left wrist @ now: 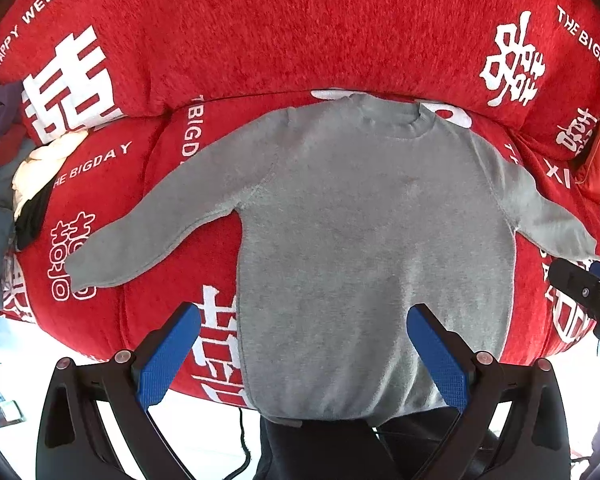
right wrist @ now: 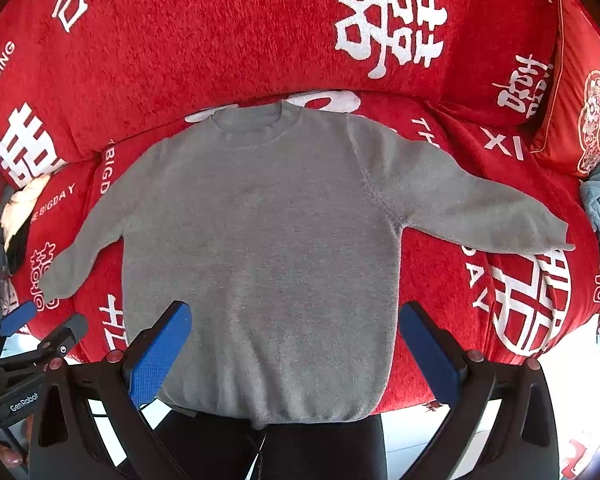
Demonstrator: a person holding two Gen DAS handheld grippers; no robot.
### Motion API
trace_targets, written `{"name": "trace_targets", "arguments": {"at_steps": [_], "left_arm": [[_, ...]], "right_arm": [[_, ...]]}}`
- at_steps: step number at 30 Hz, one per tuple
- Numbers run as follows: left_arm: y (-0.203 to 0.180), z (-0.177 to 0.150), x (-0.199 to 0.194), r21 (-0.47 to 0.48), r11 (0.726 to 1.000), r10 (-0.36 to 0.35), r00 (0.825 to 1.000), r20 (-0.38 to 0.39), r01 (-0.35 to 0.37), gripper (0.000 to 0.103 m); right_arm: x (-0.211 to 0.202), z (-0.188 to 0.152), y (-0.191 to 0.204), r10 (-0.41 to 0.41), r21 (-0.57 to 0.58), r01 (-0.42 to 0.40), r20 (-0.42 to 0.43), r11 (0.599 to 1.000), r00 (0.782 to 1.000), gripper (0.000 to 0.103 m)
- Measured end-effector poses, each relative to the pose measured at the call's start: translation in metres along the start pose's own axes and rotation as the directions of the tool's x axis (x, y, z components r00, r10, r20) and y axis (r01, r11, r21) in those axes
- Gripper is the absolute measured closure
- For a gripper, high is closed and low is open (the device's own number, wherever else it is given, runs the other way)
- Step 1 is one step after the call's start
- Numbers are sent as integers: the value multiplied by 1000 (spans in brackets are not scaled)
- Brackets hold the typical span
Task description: Fold small clothes
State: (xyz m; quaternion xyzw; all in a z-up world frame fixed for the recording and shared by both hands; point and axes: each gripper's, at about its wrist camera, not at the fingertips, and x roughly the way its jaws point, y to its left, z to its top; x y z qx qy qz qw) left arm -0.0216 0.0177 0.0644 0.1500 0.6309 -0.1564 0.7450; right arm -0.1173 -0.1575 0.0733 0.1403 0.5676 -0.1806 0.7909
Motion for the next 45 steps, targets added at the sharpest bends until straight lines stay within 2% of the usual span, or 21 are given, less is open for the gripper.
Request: {"name": "trace_targets", "arguments": {"at_steps": [14, 24, 28, 32, 37, 39, 42, 43, 45], "left_arm": [[3, 4, 21, -21, 1000, -10, 1000, -13, 9, 0], [4, 7, 52, -41, 998, -43, 999, -19, 42, 0], [12, 6, 67, -77, 995, -71, 998, 1, 70, 0], [39, 1, 87, -173, 976, -125, 991, 39, 130, 0], [106, -9, 113, -328, 932, -132, 987, 89, 154, 0], [144, -16, 125, -408, 899, -130, 986, 103, 161, 0], [206, -29, 140, -542, 823, -107, 983, 146, 170, 0], [233, -36, 146, -594, 786, -90, 982, 168, 173, 0], [268, -46, 157, -657, 731, -70, 978, 196, 184, 0]], "right_arm": [[14, 5, 5, -14, 0, 14, -19, 1000, 1000, 0], [52, 5, 5, -17, -5, 16, -52, 1000, 999, 0], [69, 3, 6, -18, -8, 17, -66, 1000, 998, 0], [91, 0, 18, 7, -27, -9, -88, 1000, 996, 0], [118, -7, 54, 86, -112, -98, -110, 989, 990, 0], [128, -11, 72, 107, -143, -126, -134, 982, 985, 0], [148, -17, 112, 156, -196, -189, -174, 962, 972, 0], [153, -19, 123, 170, -207, -208, -185, 956, 968, 0], [157, -23, 152, 222, -225, -267, -206, 937, 953, 0]]}}
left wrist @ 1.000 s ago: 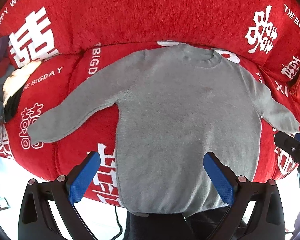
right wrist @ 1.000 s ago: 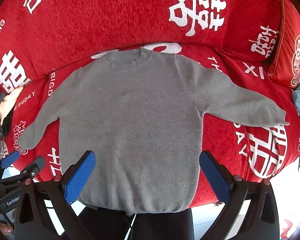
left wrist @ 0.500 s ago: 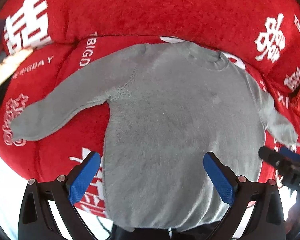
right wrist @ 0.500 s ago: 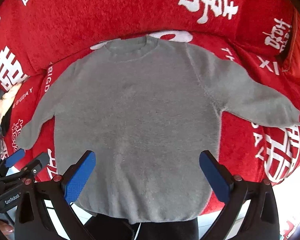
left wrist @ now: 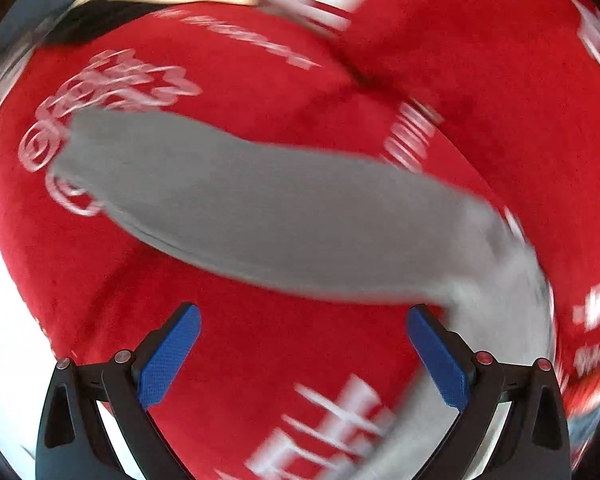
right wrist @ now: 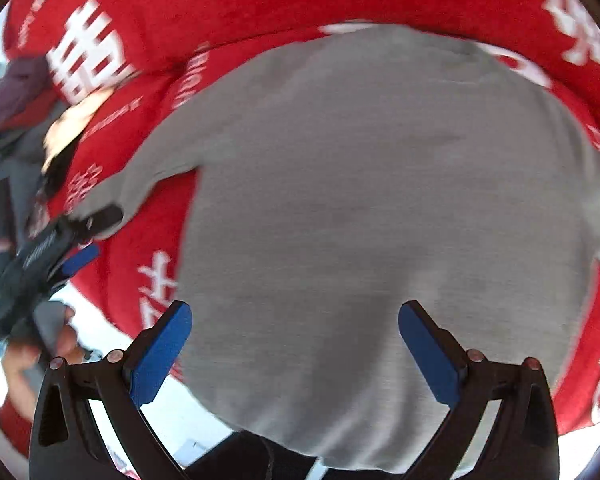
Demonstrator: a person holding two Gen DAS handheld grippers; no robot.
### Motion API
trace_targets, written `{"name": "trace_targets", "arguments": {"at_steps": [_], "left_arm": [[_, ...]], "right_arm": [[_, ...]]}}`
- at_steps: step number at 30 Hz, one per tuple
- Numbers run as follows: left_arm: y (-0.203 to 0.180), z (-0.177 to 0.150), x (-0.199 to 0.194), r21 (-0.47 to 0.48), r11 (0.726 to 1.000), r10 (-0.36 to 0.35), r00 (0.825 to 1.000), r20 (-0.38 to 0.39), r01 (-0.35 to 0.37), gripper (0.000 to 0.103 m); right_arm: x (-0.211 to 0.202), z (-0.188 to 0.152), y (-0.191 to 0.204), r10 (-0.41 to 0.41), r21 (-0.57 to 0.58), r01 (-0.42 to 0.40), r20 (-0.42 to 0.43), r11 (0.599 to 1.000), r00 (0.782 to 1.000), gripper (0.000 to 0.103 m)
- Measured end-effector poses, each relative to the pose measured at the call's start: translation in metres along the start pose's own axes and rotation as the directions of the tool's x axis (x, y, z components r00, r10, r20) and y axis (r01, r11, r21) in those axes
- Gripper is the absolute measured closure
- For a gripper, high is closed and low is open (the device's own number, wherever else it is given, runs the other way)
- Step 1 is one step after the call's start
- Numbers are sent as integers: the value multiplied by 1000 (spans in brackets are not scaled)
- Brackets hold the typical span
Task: Fold small clothes
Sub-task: 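Grasp the grey sweater's sleeve cuff with the left gripper, then fold the held sleeve across the sweater body and open the left gripper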
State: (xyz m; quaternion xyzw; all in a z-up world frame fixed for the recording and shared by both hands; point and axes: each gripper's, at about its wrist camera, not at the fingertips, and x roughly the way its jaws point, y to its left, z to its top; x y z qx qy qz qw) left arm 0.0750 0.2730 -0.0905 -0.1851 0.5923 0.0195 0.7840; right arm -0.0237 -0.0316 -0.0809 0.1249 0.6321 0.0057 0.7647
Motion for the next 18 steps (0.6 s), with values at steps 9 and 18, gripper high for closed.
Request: {"name": "trace_targets", "arguments": {"at_steps": [9, 18], "left_arm": [[97, 33, 44, -313, 938, -147, 988, 43, 153, 0], [79, 39, 48, -223, 957, -176, 983, 61, 185, 93]], "right_arm": [[23, -2, 80, 142, -89, -147, -70, 985, 987, 0], [21, -6, 92, 162, -108, -172, -100, 979, 982, 0]]}}
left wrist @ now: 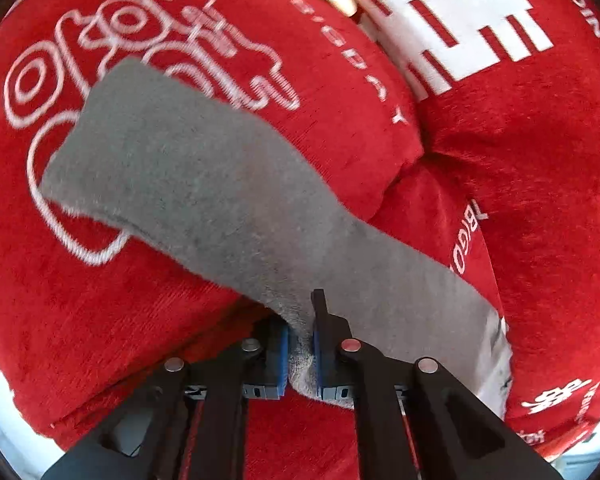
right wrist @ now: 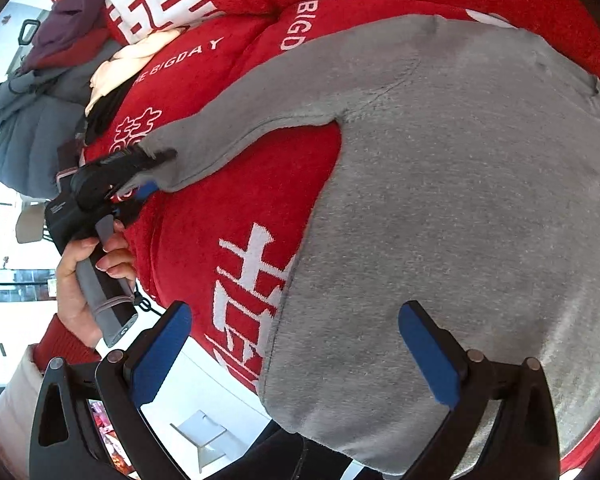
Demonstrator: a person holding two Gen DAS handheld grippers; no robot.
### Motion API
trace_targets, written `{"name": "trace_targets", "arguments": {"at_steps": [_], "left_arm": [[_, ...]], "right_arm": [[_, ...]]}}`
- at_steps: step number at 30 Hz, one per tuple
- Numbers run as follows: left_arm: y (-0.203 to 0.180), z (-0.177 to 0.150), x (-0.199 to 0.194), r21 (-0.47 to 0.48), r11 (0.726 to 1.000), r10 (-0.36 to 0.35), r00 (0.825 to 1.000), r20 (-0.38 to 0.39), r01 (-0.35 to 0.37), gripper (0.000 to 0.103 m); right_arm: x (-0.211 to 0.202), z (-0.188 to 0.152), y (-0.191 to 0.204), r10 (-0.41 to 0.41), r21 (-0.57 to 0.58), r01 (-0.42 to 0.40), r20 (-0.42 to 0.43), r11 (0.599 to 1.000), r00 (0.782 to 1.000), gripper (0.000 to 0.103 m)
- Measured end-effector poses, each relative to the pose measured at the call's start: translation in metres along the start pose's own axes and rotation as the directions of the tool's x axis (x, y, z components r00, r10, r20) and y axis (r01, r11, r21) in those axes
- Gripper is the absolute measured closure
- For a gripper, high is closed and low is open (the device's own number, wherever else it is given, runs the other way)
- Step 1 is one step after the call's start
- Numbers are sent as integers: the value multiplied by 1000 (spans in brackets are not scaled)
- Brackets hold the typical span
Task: Fold small clothes
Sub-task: 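Fold the held sleeve across the sweater body and open the left gripper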
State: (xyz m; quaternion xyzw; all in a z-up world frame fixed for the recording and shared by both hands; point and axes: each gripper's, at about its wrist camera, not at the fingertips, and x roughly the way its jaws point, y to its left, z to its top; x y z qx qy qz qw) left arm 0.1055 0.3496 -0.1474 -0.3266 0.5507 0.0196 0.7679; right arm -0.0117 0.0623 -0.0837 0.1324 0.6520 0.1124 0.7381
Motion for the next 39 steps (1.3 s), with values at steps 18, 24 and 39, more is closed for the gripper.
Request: {"name": "trace_targets", "arguments": {"at_steps": [18, 24, 39], "left_arm": [[-254, -87, -14, 506, 806, -296, 949, -108, 309, 93], [-337, -173, 25, 623, 694, -266, 933, -243, 360, 93], [-333, -223, 36, 775, 627, 12, 994, -109, 77, 37]], "right_arm": [[-67, -14, -104, -65, 176, 39, 147, 984, 987, 0], [-103, -34, -179, -134, 323, 63, 201, 944, 970, 0], [-116, -63, -254, -202, 440, 100, 192, 893, 960, 0]]}}
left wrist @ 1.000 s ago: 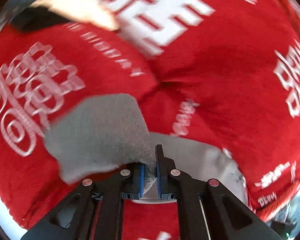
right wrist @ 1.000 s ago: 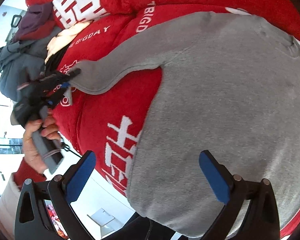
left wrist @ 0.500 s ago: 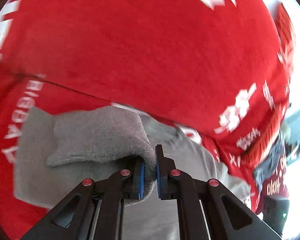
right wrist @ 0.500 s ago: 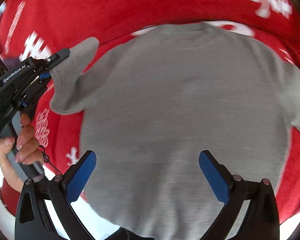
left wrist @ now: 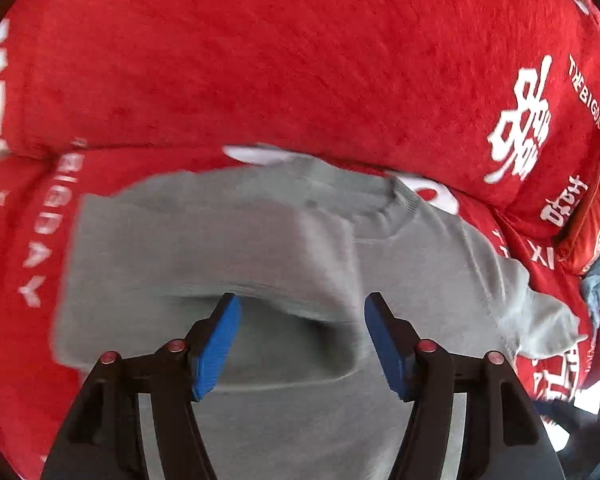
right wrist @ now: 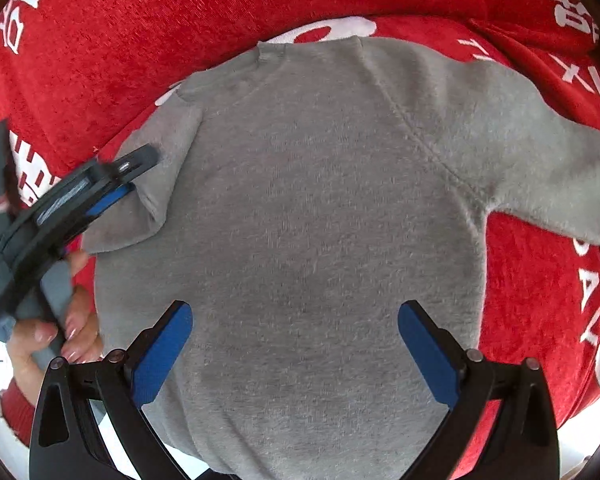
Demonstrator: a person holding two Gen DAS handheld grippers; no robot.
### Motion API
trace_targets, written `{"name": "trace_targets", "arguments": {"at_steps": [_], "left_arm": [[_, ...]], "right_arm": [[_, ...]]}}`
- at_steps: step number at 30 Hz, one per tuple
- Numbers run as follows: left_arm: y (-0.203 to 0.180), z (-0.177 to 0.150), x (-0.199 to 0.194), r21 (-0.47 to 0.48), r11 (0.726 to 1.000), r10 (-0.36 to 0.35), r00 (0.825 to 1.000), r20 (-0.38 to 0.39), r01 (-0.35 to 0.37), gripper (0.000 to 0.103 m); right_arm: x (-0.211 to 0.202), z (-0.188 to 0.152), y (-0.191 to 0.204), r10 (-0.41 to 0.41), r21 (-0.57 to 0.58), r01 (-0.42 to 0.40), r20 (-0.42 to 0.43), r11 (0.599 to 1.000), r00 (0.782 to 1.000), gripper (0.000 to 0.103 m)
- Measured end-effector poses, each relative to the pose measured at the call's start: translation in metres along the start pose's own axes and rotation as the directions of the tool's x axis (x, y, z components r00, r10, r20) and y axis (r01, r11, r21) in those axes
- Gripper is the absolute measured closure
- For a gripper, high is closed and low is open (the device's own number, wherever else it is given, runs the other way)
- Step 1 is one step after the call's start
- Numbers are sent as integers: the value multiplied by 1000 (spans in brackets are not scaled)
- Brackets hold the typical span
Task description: Fold small clothes
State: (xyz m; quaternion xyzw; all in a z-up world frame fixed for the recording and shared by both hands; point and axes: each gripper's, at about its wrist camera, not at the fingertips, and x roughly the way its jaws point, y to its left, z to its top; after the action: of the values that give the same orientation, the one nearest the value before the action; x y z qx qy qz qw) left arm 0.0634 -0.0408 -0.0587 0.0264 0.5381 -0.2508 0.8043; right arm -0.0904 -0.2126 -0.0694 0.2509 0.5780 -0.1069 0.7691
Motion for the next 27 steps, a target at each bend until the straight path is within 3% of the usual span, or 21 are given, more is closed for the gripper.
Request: {"name": "trace_targets", "arguments": {"at_steps": [5, 8, 11, 13, 15, 16, 17, 18, 20, 21, 22, 24, 25, 27], "left_arm": [[67, -10, -37, 2, 984, 176, 984, 36, -176, 37], [110, -15, -30, -12, 965, 261, 965, -25, -262, 37], [148, -17, -20, -92, 961, 252, 964, -83, -259, 37], [166, -13, -13, -149, 962, 217, 971, -99, -230, 37], [174, -7, -6, -202, 958, 184, 978, -101, -202, 37], [180, -2, -3, -240, 955, 155, 983, -100, -175, 37], [181, 3, 1, -260, 953, 134, 986, -97, -155, 37], [183, 6, 3, -277, 951, 113, 989, -94, -136, 37], [188, 16, 8, -290, 952, 78, 993, -92, -102, 37], [189, 20, 11, -288, 953, 69, 993, -94, -93, 37], [189, 24, 15, -284, 955, 60, 993, -101, -86, 37], [184, 35, 27, -279, 958, 37, 992, -123, -71, 37], [185, 38, 34, -281, 958, 24, 990, -138, -62, 37], [185, 43, 45, -278, 959, 5, 986, -166, -52, 37]], "right_arm": [[0, 30, 48, -30, -183, 44, 76, 982, 997, 0], [10, 44, 102, -53, -376, 98, 128, 922, 990, 0], [36, 44, 157, -121, -585, 222, 206, 780, 971, 1], [65, 43, 190, -196, -705, 340, 280, 623, 940, 6], [89, 43, 198, -268, -748, 412, 316, 521, 910, 21], [100, 47, 198, -293, -760, 417, 305, 499, 906, 53], [104, 56, 193, -297, -753, 390, 266, 529, 917, 90], [99, 67, 185, -275, -714, 351, 227, 606, 934, 91], [70, 92, 150, -99, -531, 176, 170, 829, 981, 91], [54, 101, 126, 9, -418, 63, 168, 906, 986, 91], [41, 107, 96, 61, -281, -6, 187, 960, 981, 91], [34, 109, 49, 104, -78, -90, 194, 993, 975, 88], [37, 107, 23, 144, 30, -152, 181, 988, 973, 85], [50, 97, -27, 227, 254, -260, 151, 932, 962, 82]]}}
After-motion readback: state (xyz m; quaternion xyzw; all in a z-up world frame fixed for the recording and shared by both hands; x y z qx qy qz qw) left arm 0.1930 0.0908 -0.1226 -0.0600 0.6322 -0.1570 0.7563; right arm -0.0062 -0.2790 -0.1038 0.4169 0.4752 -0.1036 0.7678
